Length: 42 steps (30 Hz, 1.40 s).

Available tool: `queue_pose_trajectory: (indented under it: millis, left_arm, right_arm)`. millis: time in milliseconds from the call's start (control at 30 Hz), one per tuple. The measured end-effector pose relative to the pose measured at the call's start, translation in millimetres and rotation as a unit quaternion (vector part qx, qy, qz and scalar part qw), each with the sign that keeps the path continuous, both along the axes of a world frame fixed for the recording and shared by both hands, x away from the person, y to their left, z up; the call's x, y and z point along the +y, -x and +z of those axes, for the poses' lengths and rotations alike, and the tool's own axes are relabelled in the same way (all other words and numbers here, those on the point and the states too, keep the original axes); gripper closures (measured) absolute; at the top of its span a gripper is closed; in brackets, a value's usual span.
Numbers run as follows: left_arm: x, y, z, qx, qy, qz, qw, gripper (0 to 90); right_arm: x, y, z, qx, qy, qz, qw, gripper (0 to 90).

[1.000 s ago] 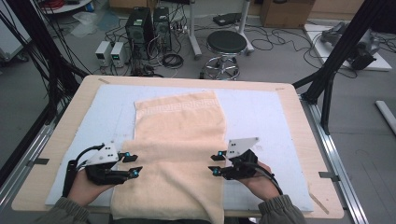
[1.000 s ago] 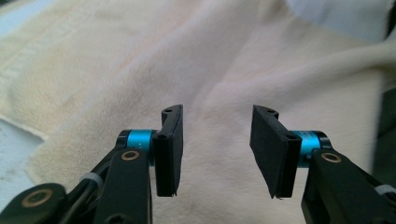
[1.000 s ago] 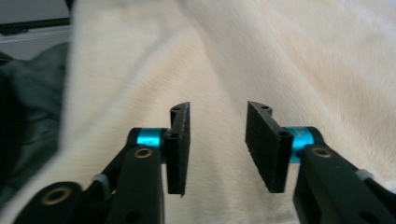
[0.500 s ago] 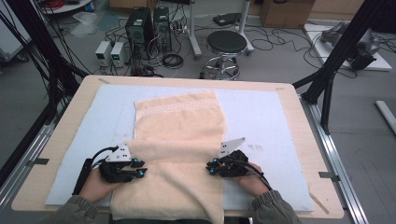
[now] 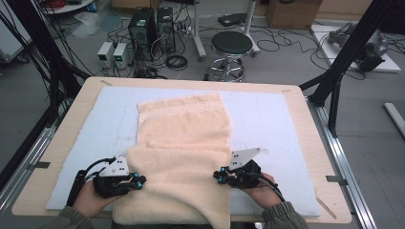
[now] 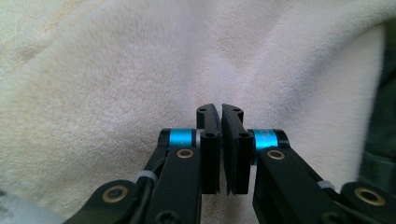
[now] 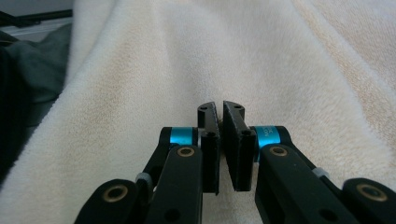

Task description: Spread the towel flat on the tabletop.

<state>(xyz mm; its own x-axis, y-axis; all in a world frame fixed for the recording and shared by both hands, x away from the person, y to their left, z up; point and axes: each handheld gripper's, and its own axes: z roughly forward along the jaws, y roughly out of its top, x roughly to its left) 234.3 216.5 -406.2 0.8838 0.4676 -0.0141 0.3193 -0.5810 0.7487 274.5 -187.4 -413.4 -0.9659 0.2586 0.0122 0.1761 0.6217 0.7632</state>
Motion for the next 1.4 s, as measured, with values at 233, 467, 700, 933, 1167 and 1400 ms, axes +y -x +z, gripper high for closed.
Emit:
queue_pose_trajectory:
  millis: [233, 467, 700, 933, 1167, 1400]
  left_arm:
    - [0.4, 45.9, 28.4, 0.01, 0.04, -0.061, 0.9973, 82.3]
    - [2.6, 23.2, 37.6, -0.024, 0.057, -0.031, 0.9976, 58.7]
    - [3.5, -20.1, -4.3, -0.001, 0.033, 0.014, 0.9994, 55.5]
    - [-9.3, -38.7, -28.6, 0.026, -0.013, 0.003, 0.9996, 60.4]
    - [-10.9, -24.8, -23.2, 0.027, -0.018, -0.01, 0.9994, 84.3]
    - [-6.9, 9.2, -12.6, 0.032, -0.011, -0.034, 0.9989, 84.7]
  right_arm:
    - [-6.5, 35.0, 22.4, -0.009, -0.038, 0.04, 0.9984, 79.8]
    - [-12.0, 23.9, 35.8, -0.031, -0.036, 0.009, 0.9988, 65.5]
    - [-3.8, -18.7, 1.2, -0.003, 0.001, -0.015, 0.9999, 60.6]
    - [9.1, -32.2, -22.1, 0.025, 0.05, -0.005, 0.9984, 75.2]
    - [4.2, -18.0, -19.4, 0.028, 0.043, 0.004, 0.9987, 85.0]
    - [-0.7, 15.6, -11.9, 0.018, 0.044, 0.03, 0.9984, 84.9]
